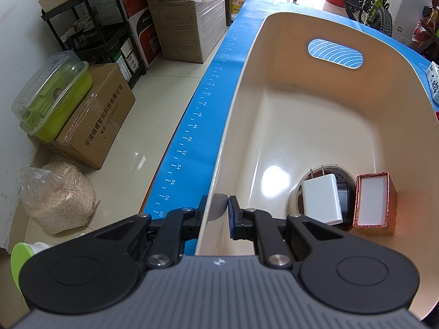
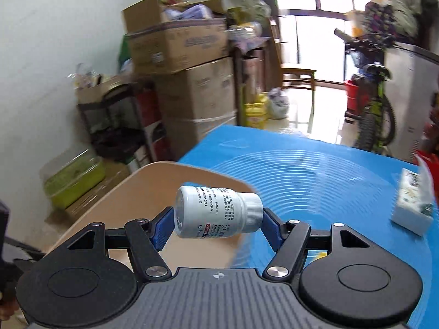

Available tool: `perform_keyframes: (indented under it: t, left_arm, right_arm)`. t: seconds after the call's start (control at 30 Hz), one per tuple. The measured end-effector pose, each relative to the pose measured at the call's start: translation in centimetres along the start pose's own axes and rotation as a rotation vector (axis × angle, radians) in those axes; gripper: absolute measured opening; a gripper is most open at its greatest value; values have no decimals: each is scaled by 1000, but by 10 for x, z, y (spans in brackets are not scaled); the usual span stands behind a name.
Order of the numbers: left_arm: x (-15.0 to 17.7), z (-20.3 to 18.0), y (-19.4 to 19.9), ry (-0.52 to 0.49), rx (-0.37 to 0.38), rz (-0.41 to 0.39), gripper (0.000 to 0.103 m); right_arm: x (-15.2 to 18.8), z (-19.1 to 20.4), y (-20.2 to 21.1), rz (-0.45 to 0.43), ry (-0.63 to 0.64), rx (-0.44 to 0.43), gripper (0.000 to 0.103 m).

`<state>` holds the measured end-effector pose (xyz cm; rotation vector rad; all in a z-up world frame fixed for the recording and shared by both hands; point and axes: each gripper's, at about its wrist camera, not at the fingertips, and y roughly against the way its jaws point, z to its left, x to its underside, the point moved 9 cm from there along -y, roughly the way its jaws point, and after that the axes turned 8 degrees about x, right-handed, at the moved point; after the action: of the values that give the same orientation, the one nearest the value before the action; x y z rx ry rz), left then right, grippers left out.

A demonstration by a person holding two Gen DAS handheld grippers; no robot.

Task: Organize rigid objects
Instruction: 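Carry the pill bottle with the right tool into the basket and release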

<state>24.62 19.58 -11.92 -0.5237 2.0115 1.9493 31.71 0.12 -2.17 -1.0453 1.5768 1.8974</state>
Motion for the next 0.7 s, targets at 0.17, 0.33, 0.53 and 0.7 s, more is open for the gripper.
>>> perform_keyframes:
  t: [0.17, 0.33, 0.53, 0.7]
  left_arm:
    - [0, 0, 0, 0, 0, 0, 16]
    - [0, 0, 0, 0, 0, 0, 15]
    - [0, 0, 0, 1, 0, 0, 15]
    - [0, 0, 0, 0, 0, 0, 15]
  right_arm:
    - [14, 45, -13, 59, 80, -42, 70]
    - [39, 82, -30, 166, 180, -46, 70]
    - [63, 100, -43, 261, 238, -43, 70]
    - [77, 102, -45, 304, 267, -29, 70]
